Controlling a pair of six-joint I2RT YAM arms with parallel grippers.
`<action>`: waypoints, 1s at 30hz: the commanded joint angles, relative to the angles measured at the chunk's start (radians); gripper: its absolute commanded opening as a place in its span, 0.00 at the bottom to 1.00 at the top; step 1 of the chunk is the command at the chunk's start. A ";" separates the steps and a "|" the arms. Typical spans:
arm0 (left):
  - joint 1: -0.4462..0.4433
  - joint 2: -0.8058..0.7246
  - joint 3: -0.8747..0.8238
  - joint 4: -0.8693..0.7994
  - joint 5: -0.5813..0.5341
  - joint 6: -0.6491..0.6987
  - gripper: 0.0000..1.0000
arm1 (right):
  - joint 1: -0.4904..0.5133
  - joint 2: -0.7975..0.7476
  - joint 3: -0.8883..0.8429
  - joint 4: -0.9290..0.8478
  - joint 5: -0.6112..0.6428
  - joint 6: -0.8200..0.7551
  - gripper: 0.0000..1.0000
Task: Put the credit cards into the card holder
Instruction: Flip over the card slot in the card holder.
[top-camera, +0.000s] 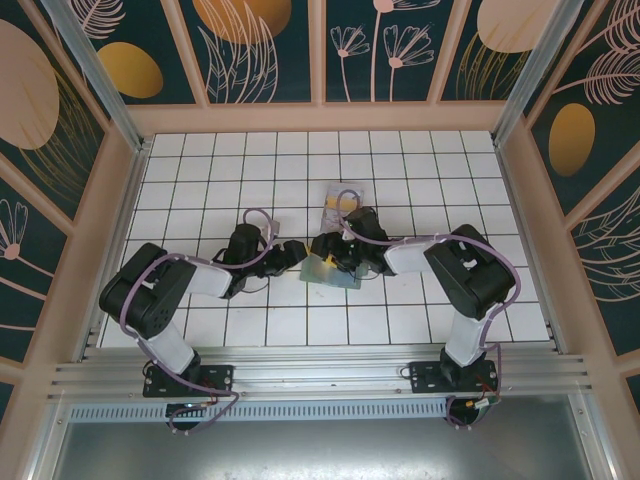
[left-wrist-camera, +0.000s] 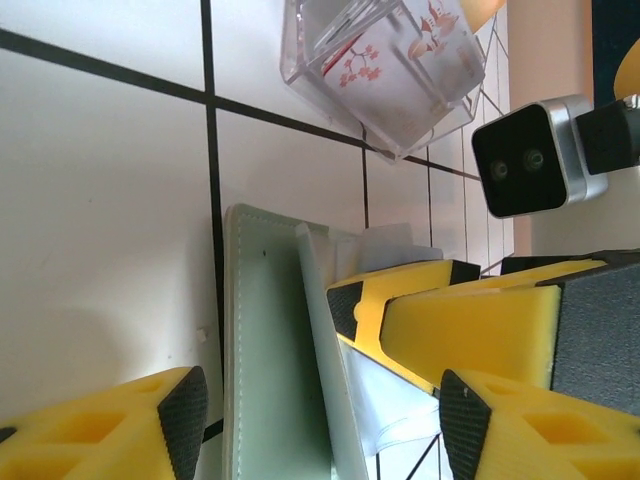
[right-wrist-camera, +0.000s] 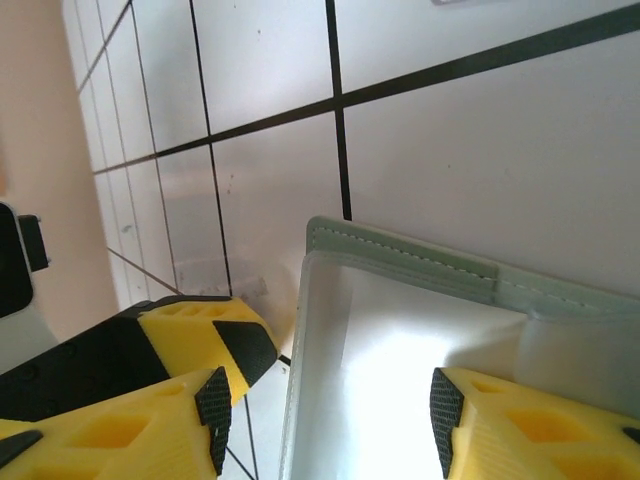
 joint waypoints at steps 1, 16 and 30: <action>-0.048 0.068 0.013 -0.097 0.036 0.055 0.67 | 0.043 0.043 -0.035 0.138 -0.136 0.077 0.61; -0.057 -0.014 -0.065 0.002 0.034 0.026 0.68 | 0.040 0.040 -0.115 0.269 -0.136 0.191 0.65; -0.057 -0.068 0.032 -0.509 -0.125 0.312 0.70 | 0.034 0.010 -0.134 0.253 -0.106 0.174 0.65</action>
